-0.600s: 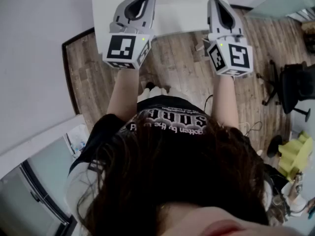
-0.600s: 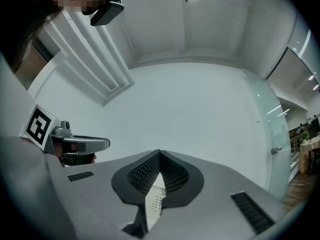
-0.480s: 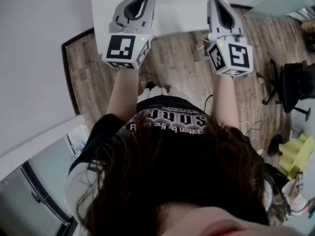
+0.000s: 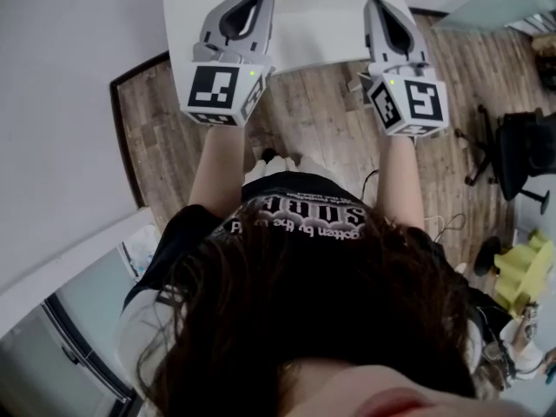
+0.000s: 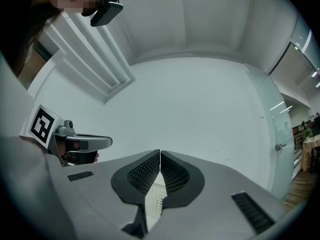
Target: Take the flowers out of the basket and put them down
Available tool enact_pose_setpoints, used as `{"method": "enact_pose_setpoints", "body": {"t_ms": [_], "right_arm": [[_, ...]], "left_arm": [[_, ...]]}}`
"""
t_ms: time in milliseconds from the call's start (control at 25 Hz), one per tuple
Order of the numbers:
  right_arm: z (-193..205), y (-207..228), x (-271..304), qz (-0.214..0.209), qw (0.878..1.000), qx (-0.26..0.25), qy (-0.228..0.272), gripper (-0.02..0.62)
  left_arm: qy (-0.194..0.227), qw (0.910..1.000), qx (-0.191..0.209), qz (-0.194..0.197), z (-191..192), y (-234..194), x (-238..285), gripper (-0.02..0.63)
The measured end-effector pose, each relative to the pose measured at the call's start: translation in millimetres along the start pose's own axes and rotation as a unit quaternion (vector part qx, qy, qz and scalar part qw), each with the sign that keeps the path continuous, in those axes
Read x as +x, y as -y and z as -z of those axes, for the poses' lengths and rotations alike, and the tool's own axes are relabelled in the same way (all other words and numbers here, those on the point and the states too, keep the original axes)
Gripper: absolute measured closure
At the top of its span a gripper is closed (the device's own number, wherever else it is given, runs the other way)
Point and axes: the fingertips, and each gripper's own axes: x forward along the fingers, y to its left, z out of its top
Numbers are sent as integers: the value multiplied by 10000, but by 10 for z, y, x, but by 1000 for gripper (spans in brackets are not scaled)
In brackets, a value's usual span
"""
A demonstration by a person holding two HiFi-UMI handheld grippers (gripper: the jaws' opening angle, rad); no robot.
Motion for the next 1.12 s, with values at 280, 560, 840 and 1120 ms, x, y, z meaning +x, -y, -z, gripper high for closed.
{"method": "enact_pose_setpoints", "body": {"t_ms": [280,560,840,1120], "right_arm": [[80,-38,238,103,9999,85,-53,569],[137,-136,539,203,9998,27,-74,569],[204,-181,703,260,9995,-40,-179,569],[266,-40,878,277,9991,30,-327,569]], "left_arm": [[-3,10000,-50,25,58,-300,2,606],[11,9998,-94,189,139,-566,54,606],[-46,9995,-123,290,219,-737,100,606],[-71,9996,-83,261,271,-912,218,606]]}}
